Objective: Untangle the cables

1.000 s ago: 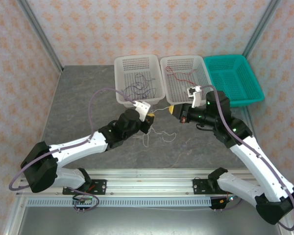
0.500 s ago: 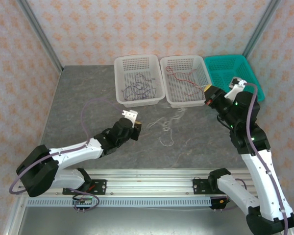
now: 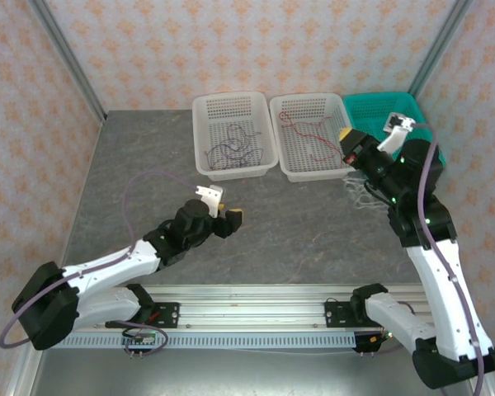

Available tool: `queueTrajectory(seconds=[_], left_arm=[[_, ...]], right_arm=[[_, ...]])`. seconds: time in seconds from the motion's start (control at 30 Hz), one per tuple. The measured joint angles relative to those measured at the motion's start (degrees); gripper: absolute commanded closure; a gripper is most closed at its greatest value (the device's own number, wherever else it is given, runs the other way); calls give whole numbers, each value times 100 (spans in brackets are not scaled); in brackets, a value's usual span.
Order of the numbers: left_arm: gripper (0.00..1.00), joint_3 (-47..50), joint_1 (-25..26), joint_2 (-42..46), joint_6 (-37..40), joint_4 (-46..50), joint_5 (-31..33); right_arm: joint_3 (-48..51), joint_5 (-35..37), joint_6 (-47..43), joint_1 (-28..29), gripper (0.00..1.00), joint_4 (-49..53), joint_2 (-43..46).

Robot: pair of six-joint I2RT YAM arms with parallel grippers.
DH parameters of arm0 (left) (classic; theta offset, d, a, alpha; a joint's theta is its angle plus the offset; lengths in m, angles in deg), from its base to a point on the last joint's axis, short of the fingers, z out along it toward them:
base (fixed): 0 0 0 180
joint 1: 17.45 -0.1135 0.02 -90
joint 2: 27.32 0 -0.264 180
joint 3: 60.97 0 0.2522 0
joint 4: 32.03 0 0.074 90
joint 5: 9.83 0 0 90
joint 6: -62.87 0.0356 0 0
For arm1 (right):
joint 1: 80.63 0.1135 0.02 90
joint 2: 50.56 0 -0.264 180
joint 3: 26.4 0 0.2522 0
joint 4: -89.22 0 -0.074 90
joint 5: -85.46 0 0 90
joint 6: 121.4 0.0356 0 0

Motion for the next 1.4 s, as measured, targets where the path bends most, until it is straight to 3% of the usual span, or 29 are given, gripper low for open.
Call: queueTrajectory(seconds=[0.2, 0.4, 0.6, 0.83, 0.93, 1.03, 1.4], left_arm=[[11, -822, 28, 334, 72, -22, -763], [11, -1692, 79, -199, 157, -179, -1327], [11, -1939, 179, -1259, 162, -490, -1309], [12, -1965, 177, -2041, 146, -627, -649], [30, -2013, 175, -2280, 81, -717, -114], [39, -2050, 125, -2546, 52, -774, 177], [46, -1939, 63, -3456, -372, -1108, 337]], right_arm=[[-4, -809, 144, 0, 100, -146, -216], [378, -1696, 800, 216, 100, -1292, -302], [769, -1856, 890, 868, 100, -1456, -503], [758, -1884, 866, 946, 100, -1471, -393], [691, -1832, 837, 946, 100, -1467, -339], [507, -1602, 758, 946, 100, -1403, -262], [-981, 107, 463, 944, 100, -933, 57]])
